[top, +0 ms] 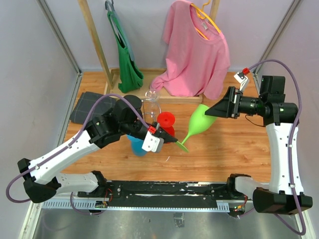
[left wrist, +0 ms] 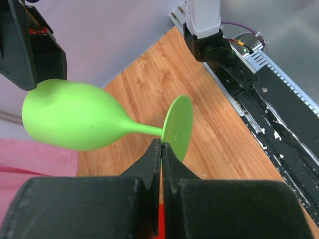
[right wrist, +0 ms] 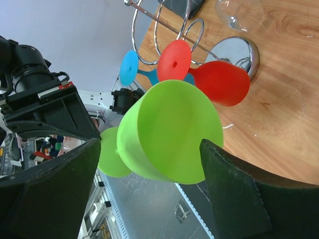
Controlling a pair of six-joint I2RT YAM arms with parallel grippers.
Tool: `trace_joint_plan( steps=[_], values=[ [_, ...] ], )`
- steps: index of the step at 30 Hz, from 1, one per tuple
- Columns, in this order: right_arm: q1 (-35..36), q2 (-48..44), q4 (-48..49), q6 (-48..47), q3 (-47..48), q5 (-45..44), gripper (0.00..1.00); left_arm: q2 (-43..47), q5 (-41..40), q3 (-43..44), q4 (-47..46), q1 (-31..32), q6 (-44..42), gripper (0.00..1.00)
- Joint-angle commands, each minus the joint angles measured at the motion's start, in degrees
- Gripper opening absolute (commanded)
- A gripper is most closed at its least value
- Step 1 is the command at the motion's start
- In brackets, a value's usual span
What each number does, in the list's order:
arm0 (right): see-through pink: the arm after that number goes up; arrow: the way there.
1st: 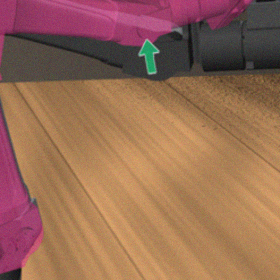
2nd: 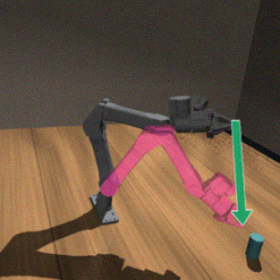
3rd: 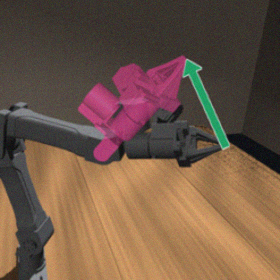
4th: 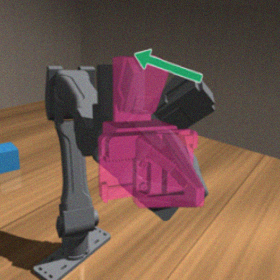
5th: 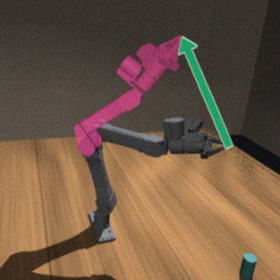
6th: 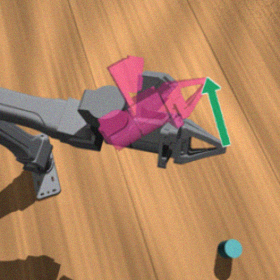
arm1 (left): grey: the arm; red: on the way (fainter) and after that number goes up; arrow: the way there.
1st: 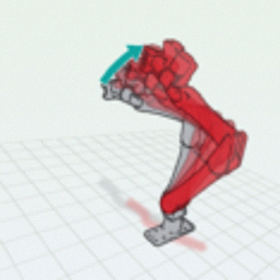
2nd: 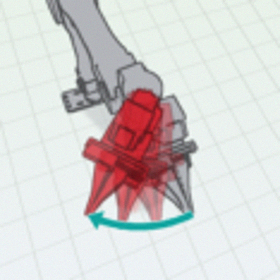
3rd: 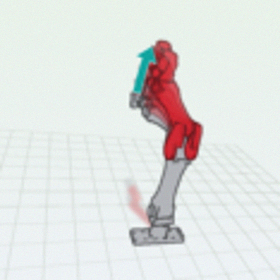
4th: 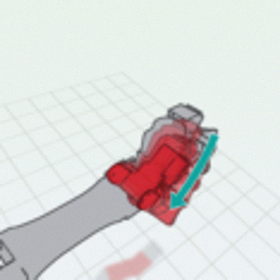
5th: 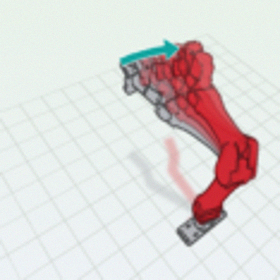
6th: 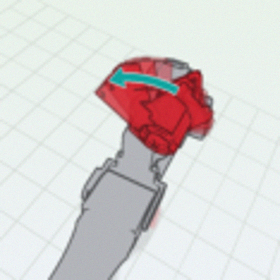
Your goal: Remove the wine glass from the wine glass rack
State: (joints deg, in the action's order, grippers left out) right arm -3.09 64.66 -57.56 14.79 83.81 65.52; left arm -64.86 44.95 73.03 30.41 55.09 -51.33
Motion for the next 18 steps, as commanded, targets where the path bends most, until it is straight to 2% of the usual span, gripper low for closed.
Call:
trace_joint_plan(
  steps=[1, 7, 18],
  values=[
    [0.92, -1.47, -3.67, -3.05, 0.40, 1.77, 0.81, 0.44, 2.24, -0.63, 1.11, 0.71, -6.00, 0.00],
    [2.23, -1.04, -6.54, -4.29, 3.01, 1.54, 0.78, -0.44, 2.42, -1.41, 2.08, 0.72, -8.94, 0.00],
    [7.60, -0.41, -8.85, -5.93, 0.54, 2.73, 0.49, -0.99, 1.19, -2.95, 2.02, 0.72, -19.91, 0.00]
  ],
)
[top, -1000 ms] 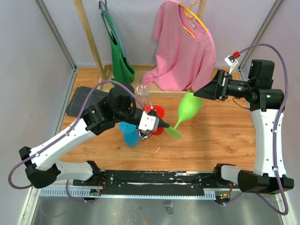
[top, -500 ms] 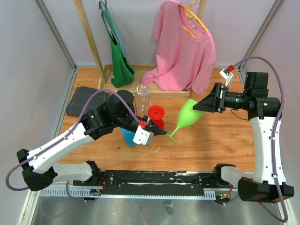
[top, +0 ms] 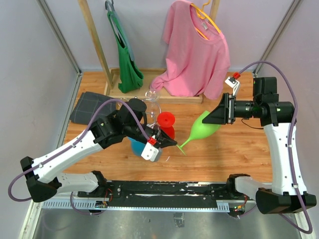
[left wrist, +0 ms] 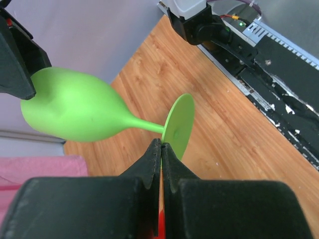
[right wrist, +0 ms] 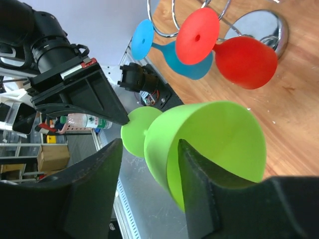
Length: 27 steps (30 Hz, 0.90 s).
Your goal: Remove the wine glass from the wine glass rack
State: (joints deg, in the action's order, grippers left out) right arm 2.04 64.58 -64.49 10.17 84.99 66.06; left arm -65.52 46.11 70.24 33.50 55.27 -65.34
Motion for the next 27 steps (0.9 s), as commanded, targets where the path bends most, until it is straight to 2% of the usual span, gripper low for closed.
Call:
trace_joint_plan(
  steps=[1, 3, 5, 9, 10, 11, 12, 15, 16, 18, 21, 24, 27],
  values=[
    [2.86, -0.33, -1.94, -1.30, -1.08, 2.41, 0.46, -0.39, -0.10, -0.11, -1.02, 0.55, -6.54, 0.00],
    [3.86, -0.27, -2.09, -1.46, -1.91, 2.67, 0.40, -0.62, -0.17, 0.05, -1.06, 0.55, -7.58, 0.00],
    [4.48, -0.52, -2.50, -1.75, -2.65, 2.60, 0.30, -0.69, -0.38, 0.06, -1.06, 0.50, -8.09, 0.00],
    [5.05, -1.00, -2.79, -2.09, -4.06, 2.67, 0.02, -0.30, -1.15, -0.79, -1.06, 0.55, -10.50, 0.00],
    [5.14, -1.08, -2.75, -2.11, -4.12, 2.78, 0.01, -0.16, -1.64, -0.95, -1.03, 0.55, -11.11, 0.02],
    [5.16, -1.13, -2.68, -2.17, -4.09, 2.96, 0.01, -0.06, -2.01, -1.13, -1.06, 0.53, -11.62, 0.09],
    [5.11, -1.27, -2.62, -2.13, -3.84, 3.01, 0.01, -0.05, -2.55, -1.11, -1.06, 0.54, -11.87, 0.21],
    [5.09, -1.19, -2.30, -1.90, -2.80, 3.58, 0.01, 0.15, -4.07, -0.50, -1.11, 0.55, -11.55, 0.66],
    [5.13, -1.10, -2.30, -1.79, -2.31, 3.70, 0.01, 0.24, -4.66, -0.35, -2.02, 0.53, -10.51, 0.76],
    [5.13, -0.83, -2.27, -1.62, -0.34, 3.66, 0.01, 0.96, -6.05, -0.19, -5.17, 0.55, -6.70, 0.89],
    [4.96, 0.06, -2.35, -1.08, 4.55, 1.84, 0.01, 1.89, -8.70, 0.47, -10.60, 0.55, -0.38, 0.94],
    [3.10, 2.38, -3.90, -1.21, 11.86, -2.95, 0.01, 1.07, -13.08, 4.85, -16.25, 0.55, 11.09, 0.95],
    [-1.64, 5.86, -6.78, -1.87, 19.93, -10.83, 0.01, -1.32, -19.21, 11.60, -19.84, 0.14, 24.39, 0.97]
  ],
)
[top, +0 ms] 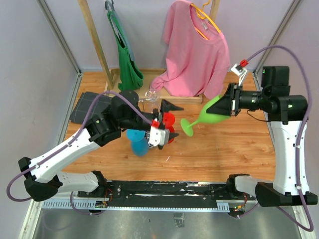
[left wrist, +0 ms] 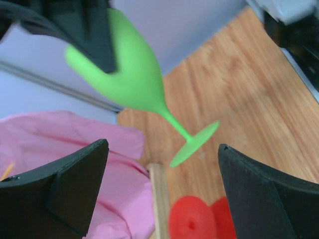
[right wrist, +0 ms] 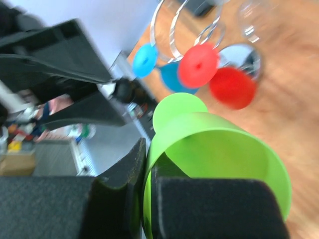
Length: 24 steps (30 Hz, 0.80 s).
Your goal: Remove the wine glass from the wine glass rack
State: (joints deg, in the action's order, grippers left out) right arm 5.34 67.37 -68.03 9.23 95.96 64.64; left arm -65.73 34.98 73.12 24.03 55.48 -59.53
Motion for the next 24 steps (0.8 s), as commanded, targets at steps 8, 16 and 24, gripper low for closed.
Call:
trace_joint_plan(
  steps=[8, 16, 24],
  values=[
    [-23.19, 8.20, -3.26, 0.68, 22.02, -26.59, 0.01, -6.11, -17.95, 24.76, -13.98, -7.84, 37.37, 0.99],
    [-24.86, 5.65, 6.33, -0.75, 5.44, -54.45, 0.01, -7.13, -20.06, 33.51, -12.34, -25.10, 55.68, 0.99],
    [-22.18, 4.98, 25.44, 0.95, -17.27, -61.16, 0.01, 0.12, -19.33, 24.65, -9.32, -27.81, 60.02, 0.99]
  ],
)
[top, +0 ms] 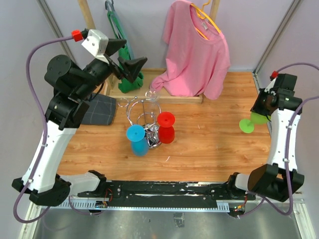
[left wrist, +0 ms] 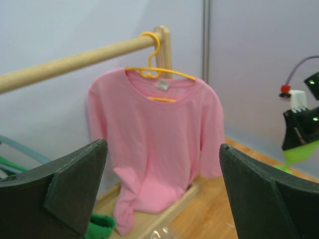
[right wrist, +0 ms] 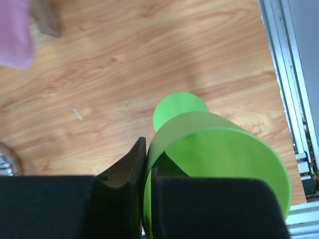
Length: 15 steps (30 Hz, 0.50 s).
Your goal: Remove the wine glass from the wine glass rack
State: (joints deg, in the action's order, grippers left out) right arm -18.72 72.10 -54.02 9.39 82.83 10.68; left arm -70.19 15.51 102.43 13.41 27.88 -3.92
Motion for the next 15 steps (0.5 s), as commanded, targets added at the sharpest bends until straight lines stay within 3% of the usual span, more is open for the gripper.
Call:
trace_joint_plan(
  steps=[1, 9, 15],
  values=[
    [3.23, 1.26, 12.16, 0.21, -4.24, -9.09, 0.01, 5.42, -0.24, -6.10, 1.39, -0.25, 4.90, 0.99],
    [8.39, 10.85, 14.66, -1.14, -0.97, -16.94, 0.01, 9.92, -2.83, -10.65, 2.88, -0.21, 6.73, 0.99],
    [9.26, 11.85, 22.08, 0.85, -7.61, -18.04, 0.01, 12.63, -4.27, -13.19, 4.16, -0.27, 7.37, 0.99]
  ],
)
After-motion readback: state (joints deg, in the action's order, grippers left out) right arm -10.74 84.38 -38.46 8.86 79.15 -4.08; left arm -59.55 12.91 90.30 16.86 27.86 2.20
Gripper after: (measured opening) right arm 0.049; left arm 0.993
